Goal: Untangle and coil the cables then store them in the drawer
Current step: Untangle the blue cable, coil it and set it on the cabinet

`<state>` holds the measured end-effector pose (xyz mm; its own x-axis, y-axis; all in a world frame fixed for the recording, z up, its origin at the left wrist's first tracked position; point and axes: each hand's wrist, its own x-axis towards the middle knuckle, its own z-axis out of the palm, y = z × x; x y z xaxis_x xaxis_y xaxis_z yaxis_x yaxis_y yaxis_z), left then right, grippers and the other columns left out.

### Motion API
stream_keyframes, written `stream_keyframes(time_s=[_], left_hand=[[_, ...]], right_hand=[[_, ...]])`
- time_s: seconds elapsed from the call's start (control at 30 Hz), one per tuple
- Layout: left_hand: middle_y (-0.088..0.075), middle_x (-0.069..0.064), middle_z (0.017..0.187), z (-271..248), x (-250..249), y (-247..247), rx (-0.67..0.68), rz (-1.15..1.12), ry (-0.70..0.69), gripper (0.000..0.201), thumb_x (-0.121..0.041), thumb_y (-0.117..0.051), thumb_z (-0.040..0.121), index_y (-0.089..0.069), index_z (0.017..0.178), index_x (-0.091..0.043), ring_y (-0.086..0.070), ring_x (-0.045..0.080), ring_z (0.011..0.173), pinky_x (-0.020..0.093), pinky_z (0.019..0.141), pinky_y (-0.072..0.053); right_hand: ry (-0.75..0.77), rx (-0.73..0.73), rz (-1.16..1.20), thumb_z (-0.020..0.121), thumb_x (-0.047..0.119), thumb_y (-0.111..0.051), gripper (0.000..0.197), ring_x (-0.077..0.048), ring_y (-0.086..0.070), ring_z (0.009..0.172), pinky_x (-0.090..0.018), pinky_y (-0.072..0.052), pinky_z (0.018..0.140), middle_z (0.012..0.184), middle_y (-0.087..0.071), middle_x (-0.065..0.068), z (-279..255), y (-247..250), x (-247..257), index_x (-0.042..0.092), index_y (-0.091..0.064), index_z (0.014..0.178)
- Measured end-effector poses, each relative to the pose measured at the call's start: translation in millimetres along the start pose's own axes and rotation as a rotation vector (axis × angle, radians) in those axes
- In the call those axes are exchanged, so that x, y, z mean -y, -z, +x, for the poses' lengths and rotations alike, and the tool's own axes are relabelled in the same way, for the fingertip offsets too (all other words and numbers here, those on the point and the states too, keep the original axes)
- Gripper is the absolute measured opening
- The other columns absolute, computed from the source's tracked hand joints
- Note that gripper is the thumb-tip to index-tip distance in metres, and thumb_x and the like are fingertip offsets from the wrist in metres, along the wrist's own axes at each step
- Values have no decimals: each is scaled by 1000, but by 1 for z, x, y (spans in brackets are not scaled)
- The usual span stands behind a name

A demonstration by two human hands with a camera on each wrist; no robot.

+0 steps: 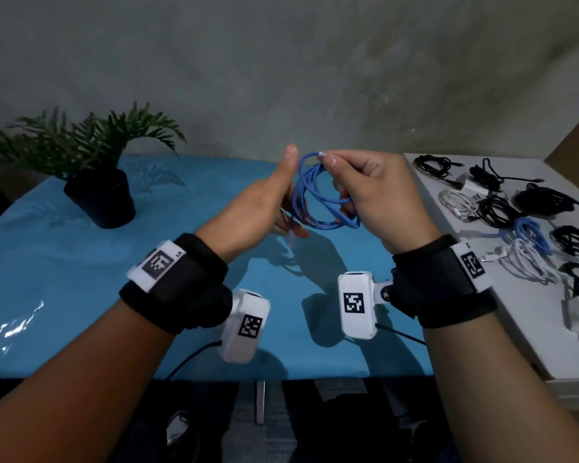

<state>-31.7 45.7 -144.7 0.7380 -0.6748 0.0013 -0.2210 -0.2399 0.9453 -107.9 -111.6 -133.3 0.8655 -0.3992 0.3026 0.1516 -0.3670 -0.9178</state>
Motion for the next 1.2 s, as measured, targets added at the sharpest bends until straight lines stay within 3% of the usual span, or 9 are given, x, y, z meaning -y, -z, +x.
stream_keyframes(time_s=[0.1,0.23,0.33,0.43,0.57,0.7,0.9,1.03,1.2], left_hand=[[-69,24,84,2,-1,-5,-40,-298,-17,66,-63,-35,102,-68,103,-6,-72,32,76,49,82,-60],[-59,-1,70,7,4,-8,-116,-141,-192,30,-31,-57,103,-56,104,-1,-62,14,58,42,67,-55],[-53,-1,71,4,5,-10,-104,-319,-202,13,-19,-57,103,-58,102,-6,-56,16,57,37,59,-54],[-51,5,75,2,-1,-12,-83,-592,-167,17,-11,-50,105,-56,115,1,-56,15,60,28,59,-56],[-66,7,76,0,-6,-9,-65,-561,-173,18,-12,-48,106,-57,117,0,-69,21,67,34,69,-61],[-62,5,78,2,-7,-2,-14,-565,-137,20,-10,-46,106,-54,122,1,-62,18,68,33,69,-59],[-47,0,72,4,-8,9,29,-690,-118,16,-10,-41,108,-56,110,-4,-46,10,55,24,57,-46],[-49,-1,70,6,-5,9,85,-818,-100,15,-11,-42,106,-57,109,-8,-49,10,58,23,60,-48],[-53,-4,74,4,-4,9,237,-1156,-65,15,-16,-52,99,-58,112,-16,-55,8,59,25,65,-52]], right_hand=[[38,59,-30,102,19,-60,17,-7,-41,43,-18,-39,43,66,-43,-11,-3,-8,2,18,-77,102],[22,79,19,103,20,-58,20,-10,-45,44,-27,-48,46,62,-44,-1,-3,-12,0,21,-78,103],[-52,112,198,103,17,-58,21,-12,-46,46,-29,-52,49,63,-46,1,-1,-9,1,11,-73,115],[-101,185,419,103,9,-53,31,-12,-52,53,-23,-53,55,69,-50,-3,-1,-5,6,1,-60,132],[-130,294,521,104,2,-45,40,-13,-63,69,-24,-55,68,79,-62,-6,-2,1,9,-6,-46,143],[-166,337,560,102,-1,-41,44,-17,-70,81,-27,-58,77,90,-69,-9,-7,7,13,-4,-41,146],[-74,346,63,101,-1,-53,45,-25,-59,103,-48,-53,103,126,-61,-34,-7,30,20,6,-50,145],[79,381,-273,104,5,-53,45,-13,-65,85,-48,-56,92,104,-76,-6,-11,35,30,46,-67,115],[126,376,-249,104,4,-51,43,8,-68,86,-12,-51,76,94,-75,25,-14,34,38,44,-63,115]])
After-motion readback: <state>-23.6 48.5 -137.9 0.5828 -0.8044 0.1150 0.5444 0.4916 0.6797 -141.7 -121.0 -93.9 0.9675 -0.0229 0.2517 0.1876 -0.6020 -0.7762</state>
